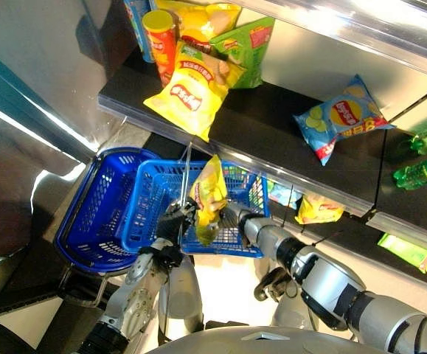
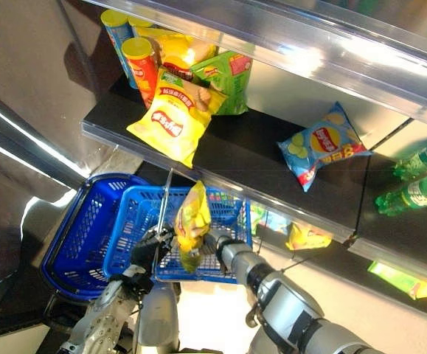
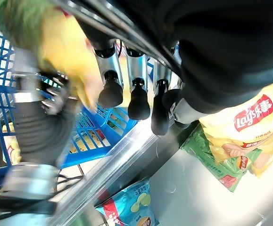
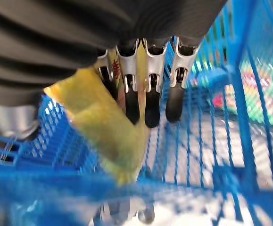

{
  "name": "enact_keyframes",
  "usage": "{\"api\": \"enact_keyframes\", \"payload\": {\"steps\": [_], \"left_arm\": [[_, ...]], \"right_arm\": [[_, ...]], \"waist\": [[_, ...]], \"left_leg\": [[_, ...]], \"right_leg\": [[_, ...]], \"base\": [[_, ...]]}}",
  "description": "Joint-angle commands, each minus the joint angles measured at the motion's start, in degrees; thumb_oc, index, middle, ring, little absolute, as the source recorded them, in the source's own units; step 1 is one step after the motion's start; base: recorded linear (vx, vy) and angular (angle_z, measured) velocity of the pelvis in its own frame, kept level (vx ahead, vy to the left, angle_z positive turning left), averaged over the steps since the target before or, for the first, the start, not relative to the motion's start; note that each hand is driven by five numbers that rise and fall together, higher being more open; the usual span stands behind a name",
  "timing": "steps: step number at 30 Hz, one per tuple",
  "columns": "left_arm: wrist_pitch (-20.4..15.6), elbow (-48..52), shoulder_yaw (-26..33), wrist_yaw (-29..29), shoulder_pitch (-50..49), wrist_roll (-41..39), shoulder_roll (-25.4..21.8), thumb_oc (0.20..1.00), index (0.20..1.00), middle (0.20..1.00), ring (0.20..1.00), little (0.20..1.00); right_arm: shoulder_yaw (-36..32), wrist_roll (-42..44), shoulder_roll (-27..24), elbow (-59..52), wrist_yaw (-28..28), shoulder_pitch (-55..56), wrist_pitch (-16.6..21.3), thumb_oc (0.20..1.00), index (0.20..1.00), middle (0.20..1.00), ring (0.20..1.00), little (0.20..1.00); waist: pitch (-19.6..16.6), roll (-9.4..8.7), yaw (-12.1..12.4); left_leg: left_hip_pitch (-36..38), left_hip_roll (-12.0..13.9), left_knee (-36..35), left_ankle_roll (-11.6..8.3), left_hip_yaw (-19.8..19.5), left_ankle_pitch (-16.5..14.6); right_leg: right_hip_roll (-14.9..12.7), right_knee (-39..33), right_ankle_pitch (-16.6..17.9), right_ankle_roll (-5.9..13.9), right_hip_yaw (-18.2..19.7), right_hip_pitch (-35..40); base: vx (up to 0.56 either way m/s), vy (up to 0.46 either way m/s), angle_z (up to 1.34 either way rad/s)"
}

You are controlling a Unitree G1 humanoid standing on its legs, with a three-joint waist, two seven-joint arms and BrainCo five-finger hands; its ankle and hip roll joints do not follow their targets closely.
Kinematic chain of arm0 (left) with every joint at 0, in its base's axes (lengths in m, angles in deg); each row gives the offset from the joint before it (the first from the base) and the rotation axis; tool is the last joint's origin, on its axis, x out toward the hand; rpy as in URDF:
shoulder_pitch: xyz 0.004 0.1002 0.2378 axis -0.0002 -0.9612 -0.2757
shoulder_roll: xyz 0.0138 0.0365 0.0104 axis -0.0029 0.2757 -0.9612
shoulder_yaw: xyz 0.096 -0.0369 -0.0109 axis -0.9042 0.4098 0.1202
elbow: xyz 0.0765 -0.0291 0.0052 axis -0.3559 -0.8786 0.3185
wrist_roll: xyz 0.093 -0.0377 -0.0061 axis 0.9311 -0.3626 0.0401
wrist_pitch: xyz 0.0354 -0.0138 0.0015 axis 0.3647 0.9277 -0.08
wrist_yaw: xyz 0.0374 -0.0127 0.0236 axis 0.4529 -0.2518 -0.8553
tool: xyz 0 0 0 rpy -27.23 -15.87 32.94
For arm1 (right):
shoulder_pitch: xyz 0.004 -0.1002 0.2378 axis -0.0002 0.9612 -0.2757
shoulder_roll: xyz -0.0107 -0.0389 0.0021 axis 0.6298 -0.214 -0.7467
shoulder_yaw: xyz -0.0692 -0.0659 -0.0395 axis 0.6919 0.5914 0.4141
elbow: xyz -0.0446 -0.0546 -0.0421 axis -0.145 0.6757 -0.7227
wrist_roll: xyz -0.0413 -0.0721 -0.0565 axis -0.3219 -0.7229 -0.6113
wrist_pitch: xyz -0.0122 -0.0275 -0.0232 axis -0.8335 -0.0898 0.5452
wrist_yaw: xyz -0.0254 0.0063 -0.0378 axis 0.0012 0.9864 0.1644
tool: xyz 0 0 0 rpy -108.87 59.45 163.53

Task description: Pick up the snacks into the basket

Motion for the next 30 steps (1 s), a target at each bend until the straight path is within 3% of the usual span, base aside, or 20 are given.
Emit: {"api": "enact_keyframes", "payload": {"steps": [1,9,13,15,18,21,23,26,30], "left_arm": [[-6.3,16.6,1.3,2.5,6.1,2.2,1.7,0.200,0.200,0.200,0.200,0.200],[-6.3,10.7,3.7,0.9,4.1,5.7,1.3,0.200,0.200,0.200,0.200,0.200],[-6.1,2.4,7.3,-1.6,3.5,10.1,2.0,0.200,0.200,0.200,0.200,0.200],[-6.1,2.3,7.3,-1.6,3.5,10.2,2.2,0.200,0.200,0.200,0.200,0.200],[-6.4,-5.7,9.4,-2.7,3.4,14.8,3.2,0.200,0.200,0.200,0.200,0.200],[-6.6,-10.6,9.9,-3.2,3.6,16.0,4.4,0.200,0.200,0.200,0.200,0.200],[-6.8,-18.1,11.3,-3.4,3.8,19.2,5.8,0.200,0.200,0.200,0.200,0.200],[-7.3,-19.8,11.6,-3.5,3.8,19.9,6.3,0.200,0.200,0.200,0.200,0.200],[-7.9,-27.3,13.3,-3.0,3.4,22.8,8.3,0.200,0.200,0.200,0.200,0.200]], "right_arm": [[-2.5,4.1,3.6,2.1,1.6,-4.0,0.3,1.000,1.000,1.000,1.000,1.000],[-7.8,13.7,0.7,1.6,2.4,-4.7,-0.1,1.000,1.000,1.000,1.000,1.000],[-11.0,19.5,-4.9,-11.4,3.3,0.6,-0.1,1.000,1.000,1.000,1.000,1.000],[-10.9,19.5,-5.1,-11.8,3.2,0.8,-0.3,1.000,1.000,1.000,1.000,1.000],[-14.8,22.2,-9.8,-18.7,4.2,7.7,0.6,1.000,1.000,1.000,1.000,1.000],[-16.8,23.4,-11.7,-21.1,4.9,11.5,1.1,1.000,1.000,1.000,1.000,1.000],[-19.6,24.5,-14.0,-23.4,4.9,17.0,2.1,1.000,1.000,1.000,1.000,1.000],[-20.6,25.2,-14.3,-23.6,5.2,18.5,2.3,1.000,1.000,1.000,1.000,1.000],[-24.1,26.4,-15.8,-25.5,5.4,24.0,3.6,1.000,1.000,1.000,1.000,1.000]], "waist": [[-1.7,0.37,0.7],[-2.1,-0.60,-0.4],[-2.8,-2.29,-3.3],[-2.8,-2.24,-3.3],[-3.9,-3.18,-6.0],[-5.1,-3.45,-7.2],[-7.7,-3.82,-9.2],[-8.5,-3.86,-9.4],[-12.3,-4.11,-10.7]], "left_leg": [[1.8,-0.5,-0.4,3.33,3.2,-1.9],[2.4,-0.2,0.1,3.40,3.7,-2.3],[4.0,0.3,0.2,3.39,4.9,-2.9],[4.1,0.3,0.1,3.40,5.0,-2.9],[6.2,0.3,-2.0,3.50,6.3,-2.5],[7.9,0.1,-4.8,3.52,7.2,-1.5],[10.5,-0.9,-9.8,3.27,8.4,0.7],[11.7,-1.4,-12.2,3.20,8.9,1.7],[16.0,-3.9,-20.7,2.74,10.9,5.2]], "right_leg": [[0.9,3.9,3.0,2.72,1.3,-1.0],[0.8,4.5,3.0,2.60,1.9,-1.1],[0.8,4.4,4.1,2.72,3.7,-1.3],[0.8,4.4,4.1,2.74,3.8,-1.3],[1.1,2.4,6.7,3.45,4.8,-0.6],[1.5,0.1,8.0,3.72,5.1,0.3],[2.5,-4.7,9.8,4.09,5.7,1.9],[3.0,-6.5,10.7,4.35,5.6,2.7],[5.4,-15.2,12.8,4.91,6.0,6.2]], "base": [[-0.02,0.004,-0.05],[0.00,0.004,-0.02],[-0.01,0.025,-0.14],[0.00,0.012,-0.31],[0.02,0.018,-0.17],[0.04,0.021,-0.19],[0.08,0.029,-0.20],[0.04,0.016,-0.21],[0.06,0.021,-0.21]]}}
